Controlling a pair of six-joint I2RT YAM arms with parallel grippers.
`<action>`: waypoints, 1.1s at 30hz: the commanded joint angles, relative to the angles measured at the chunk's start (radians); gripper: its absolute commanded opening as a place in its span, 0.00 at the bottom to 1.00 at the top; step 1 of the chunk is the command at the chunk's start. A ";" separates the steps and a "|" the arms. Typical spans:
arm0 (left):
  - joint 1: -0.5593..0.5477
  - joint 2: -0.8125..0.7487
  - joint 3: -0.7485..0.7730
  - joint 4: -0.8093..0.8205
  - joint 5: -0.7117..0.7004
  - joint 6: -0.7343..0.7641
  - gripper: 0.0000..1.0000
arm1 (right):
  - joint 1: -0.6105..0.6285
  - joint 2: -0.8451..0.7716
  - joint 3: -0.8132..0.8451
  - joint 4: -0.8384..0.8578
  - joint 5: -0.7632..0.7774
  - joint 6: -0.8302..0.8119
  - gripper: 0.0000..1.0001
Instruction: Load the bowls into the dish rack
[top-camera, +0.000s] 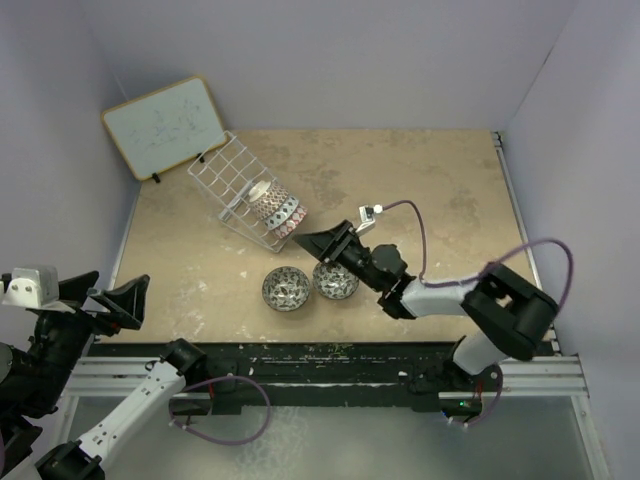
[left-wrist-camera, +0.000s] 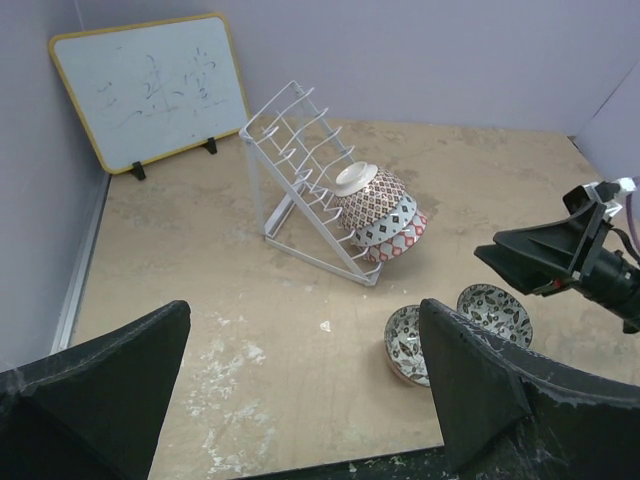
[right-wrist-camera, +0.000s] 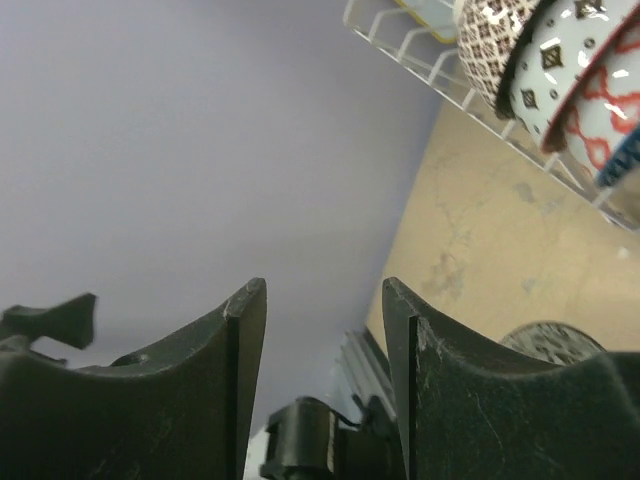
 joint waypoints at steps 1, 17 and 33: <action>-0.004 0.015 0.003 0.030 -0.014 -0.015 0.99 | 0.070 -0.217 0.063 -0.589 0.124 -0.259 0.54; -0.003 -0.010 -0.044 0.031 -0.026 -0.029 0.99 | 0.255 -0.228 0.315 -1.532 0.377 -0.596 0.55; -0.004 -0.025 -0.067 0.020 -0.042 -0.022 0.99 | 0.276 -0.073 0.487 -1.716 0.453 -0.857 0.56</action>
